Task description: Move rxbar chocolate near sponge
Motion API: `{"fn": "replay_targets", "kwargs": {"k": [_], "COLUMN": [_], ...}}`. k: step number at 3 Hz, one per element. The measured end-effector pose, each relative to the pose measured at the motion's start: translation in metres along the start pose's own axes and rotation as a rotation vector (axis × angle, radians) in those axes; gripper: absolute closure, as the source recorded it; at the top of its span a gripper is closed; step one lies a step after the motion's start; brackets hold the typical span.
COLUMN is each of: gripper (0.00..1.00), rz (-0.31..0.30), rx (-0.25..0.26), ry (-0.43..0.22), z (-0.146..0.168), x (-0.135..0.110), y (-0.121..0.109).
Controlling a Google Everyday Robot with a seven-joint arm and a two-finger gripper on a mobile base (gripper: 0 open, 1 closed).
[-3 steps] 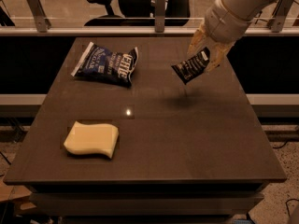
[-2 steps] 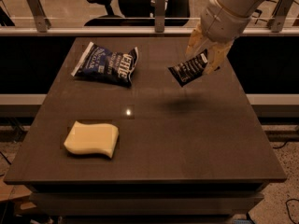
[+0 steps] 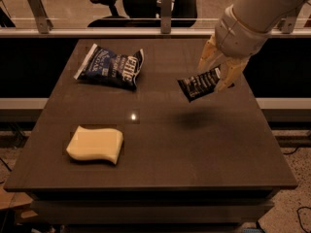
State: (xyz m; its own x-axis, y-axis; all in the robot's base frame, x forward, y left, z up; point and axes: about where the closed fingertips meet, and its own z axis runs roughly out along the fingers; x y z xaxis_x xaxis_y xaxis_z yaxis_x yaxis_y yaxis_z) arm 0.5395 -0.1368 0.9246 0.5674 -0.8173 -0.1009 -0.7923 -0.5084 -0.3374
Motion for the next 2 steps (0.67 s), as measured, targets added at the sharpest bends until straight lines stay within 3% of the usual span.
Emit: {"fn": "replay_targets", "kwargs": {"k": [2], "gripper": [1.00], "rz": [0.063], "rx": [-0.069], "ry": [-0.051], "z": [-0.002], "x": [-0.021], "y": [0.013]}}
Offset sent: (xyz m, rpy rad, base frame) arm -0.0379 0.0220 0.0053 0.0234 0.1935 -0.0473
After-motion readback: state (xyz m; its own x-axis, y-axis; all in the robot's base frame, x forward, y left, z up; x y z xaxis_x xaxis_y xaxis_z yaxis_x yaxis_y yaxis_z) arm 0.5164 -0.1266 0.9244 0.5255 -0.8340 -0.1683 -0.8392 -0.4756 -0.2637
